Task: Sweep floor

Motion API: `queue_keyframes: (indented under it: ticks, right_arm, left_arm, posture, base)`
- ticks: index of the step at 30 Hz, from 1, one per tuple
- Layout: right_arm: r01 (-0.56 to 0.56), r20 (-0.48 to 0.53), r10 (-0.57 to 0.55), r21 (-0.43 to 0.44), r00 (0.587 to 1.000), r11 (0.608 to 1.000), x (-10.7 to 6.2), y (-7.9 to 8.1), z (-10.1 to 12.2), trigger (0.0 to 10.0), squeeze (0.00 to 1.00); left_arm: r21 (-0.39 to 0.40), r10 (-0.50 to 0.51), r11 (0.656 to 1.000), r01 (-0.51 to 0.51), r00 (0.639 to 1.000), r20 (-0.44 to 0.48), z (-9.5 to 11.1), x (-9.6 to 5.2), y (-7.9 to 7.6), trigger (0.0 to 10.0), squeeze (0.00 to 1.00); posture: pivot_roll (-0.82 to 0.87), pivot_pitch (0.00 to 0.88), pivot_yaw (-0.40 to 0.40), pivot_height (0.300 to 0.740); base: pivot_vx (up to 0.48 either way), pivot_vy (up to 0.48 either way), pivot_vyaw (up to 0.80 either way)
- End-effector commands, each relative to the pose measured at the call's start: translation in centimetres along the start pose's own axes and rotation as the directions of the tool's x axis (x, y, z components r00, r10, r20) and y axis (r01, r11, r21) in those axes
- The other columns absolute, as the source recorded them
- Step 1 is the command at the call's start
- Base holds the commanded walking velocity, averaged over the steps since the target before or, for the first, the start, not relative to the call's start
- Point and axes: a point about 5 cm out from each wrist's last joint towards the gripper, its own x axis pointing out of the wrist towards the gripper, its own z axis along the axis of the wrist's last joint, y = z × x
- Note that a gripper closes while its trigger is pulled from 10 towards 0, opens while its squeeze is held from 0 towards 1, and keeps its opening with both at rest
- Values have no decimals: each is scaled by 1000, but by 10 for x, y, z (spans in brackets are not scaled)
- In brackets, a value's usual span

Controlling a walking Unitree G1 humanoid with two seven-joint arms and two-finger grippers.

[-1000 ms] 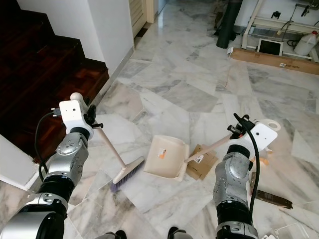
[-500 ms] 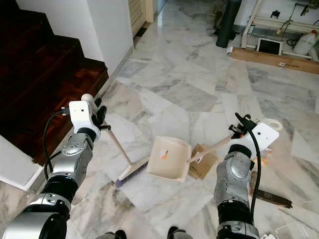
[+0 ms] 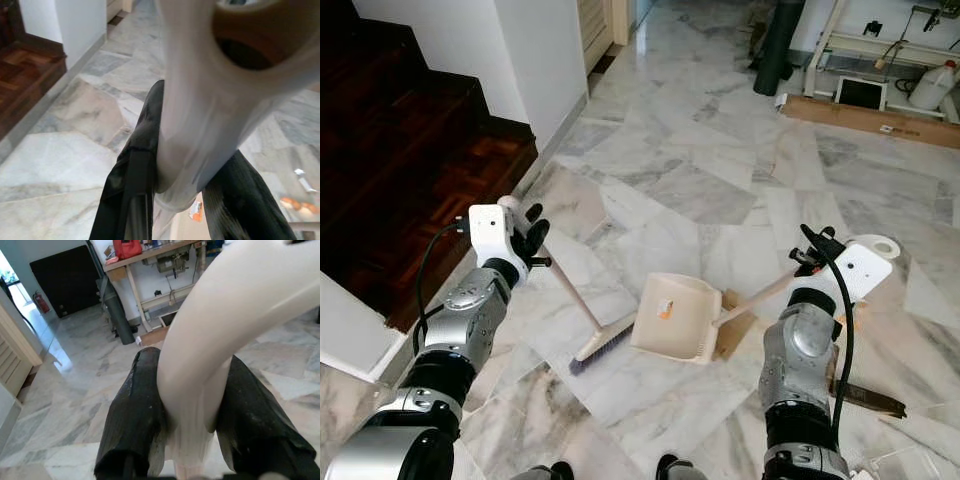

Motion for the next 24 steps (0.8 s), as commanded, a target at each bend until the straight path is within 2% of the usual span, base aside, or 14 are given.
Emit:
queue_keyframes:
  ticks: [1, 8, 15, 19, 21, 24]
  right_arm:
    - [-21, 16, 20, 69, 1000, 997, 1, 15, 6, 10000, 0]
    - [-19, 14, 18, 72, 1000, 997, 1, 15, 5, 10000, 0]
    - [-19, 11, 19, 75, 1000, 997, 1, 15, 5, 10000, 0]
    - [-18, 11, 17, 75, 1000, 997, 1, 14, 5, 10000, 0]
    - [-18, 10, 17, 76, 1000, 997, 1, 14, 5, 10000, 0]
    - [-18, 9, 17, 76, 1000, 997, 1, 15, 4, 10000, 0]
  left_arm:
    - [-117, -135, 983, 143, 988, 71, 13, 5, -25, 10000, 0]
    - [-155, -239, 957, 247, 969, 65, 16, 4, -37, 10000, 0]
    - [-179, -301, 935, 307, 952, 62, 17, 1, -45, 10000, 0]
    - [-229, -367, 899, 373, 927, 70, 20, -1, -51, 10000, 0]
    - [-236, -377, 893, 382, 924, 69, 20, -2, -52, 10000, 0]
    - [-227, -464, 856, 465, 884, 61, 21, -7, -61, 10000, 0]
  posture:
    - [-43, 147, 6, 740]
    - [-42, 148, 7, 740]
    - [-43, 147, 7, 740]
    - [-41, 147, 7, 740]
    - [-41, 147, 7, 740]
    - [-41, 146, 7, 740]
  base:
    - [0, 0, 0]
    - [0, 0, 0]
    - [0, 0, 0]
    - [0, 0, 0]
    - [0, 0, 0]
    - [0, 0, 0]
